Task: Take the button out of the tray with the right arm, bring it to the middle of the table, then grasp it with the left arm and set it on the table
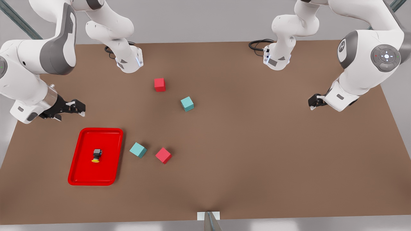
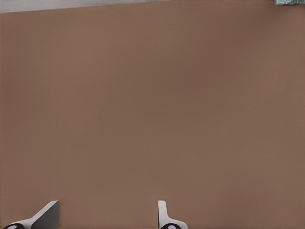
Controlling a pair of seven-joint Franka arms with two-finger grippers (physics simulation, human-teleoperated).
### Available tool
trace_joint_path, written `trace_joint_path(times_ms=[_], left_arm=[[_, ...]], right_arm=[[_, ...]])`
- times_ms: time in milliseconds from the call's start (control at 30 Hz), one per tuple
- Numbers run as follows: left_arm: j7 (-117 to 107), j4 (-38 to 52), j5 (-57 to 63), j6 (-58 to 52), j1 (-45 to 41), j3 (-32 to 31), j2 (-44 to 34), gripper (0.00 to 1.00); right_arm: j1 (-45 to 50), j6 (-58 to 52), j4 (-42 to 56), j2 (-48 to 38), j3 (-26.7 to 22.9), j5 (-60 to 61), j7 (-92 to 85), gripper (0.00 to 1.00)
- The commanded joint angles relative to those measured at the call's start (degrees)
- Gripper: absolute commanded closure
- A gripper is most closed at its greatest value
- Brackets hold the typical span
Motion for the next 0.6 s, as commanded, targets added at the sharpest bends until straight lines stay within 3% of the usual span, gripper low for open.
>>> trace_joint_path(times_ms=[0,200,300,567], left_arm=[[-1.4,0.0,0.1,0.6,-0.1,0.0,0.0,0.00],[-1.4,0.0,0.1,0.2,-0.1,0.0,0.3,0.00],[-1.4,0.0,0.1,0.2,-0.1,0.0,0.5,0.00],[-1.3,0.0,0.1,-0.3,-0.1,0.0,0.5,0.00]], right_arm=[[0.0,0.2,0.0,-0.1,0.0,0.2,6.9,0.00],[-3.4,6.2,-7.8,9.2,-0.1,0.2,7.7,0.00],[-5.8,24.3,-15.2,14.4,-0.4,0.2,8.0,0.00],[-10.0,40.9,-16.8,26.2,-0.3,3.2,8.1,0.00]])
